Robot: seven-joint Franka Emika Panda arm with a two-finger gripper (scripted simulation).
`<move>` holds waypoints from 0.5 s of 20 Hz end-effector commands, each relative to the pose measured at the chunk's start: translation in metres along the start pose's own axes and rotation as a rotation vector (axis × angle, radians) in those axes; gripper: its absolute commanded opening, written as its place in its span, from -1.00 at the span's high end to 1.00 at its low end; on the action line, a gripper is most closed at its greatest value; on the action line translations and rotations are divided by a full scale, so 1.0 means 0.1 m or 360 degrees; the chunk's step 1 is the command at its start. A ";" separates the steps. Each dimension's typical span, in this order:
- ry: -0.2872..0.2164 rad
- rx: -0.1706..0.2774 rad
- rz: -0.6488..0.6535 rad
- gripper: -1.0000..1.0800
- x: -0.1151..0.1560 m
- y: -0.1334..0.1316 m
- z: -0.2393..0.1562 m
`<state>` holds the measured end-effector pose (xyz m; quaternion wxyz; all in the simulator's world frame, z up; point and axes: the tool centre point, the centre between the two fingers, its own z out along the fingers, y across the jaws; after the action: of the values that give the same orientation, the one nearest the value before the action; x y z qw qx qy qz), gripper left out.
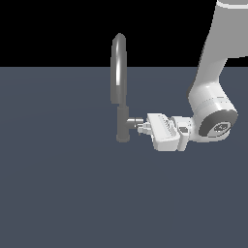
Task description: Turn on the faucet by rotating a designated handle.
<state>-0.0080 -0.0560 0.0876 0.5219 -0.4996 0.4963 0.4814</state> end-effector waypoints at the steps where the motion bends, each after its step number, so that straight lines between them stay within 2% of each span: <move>1: 0.0011 0.0013 0.0037 1.00 0.22 0.02 0.00; 8: 0.0013 0.0017 0.0066 1.00 0.48 0.01 -0.01; 9: -0.0003 -0.0002 -0.0022 1.00 0.12 -0.11 -0.04; 10: -0.0002 -0.0001 -0.0016 1.00 0.16 -0.12 -0.04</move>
<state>0.0027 -0.0605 0.0755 0.5258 -0.5016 0.4911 0.4804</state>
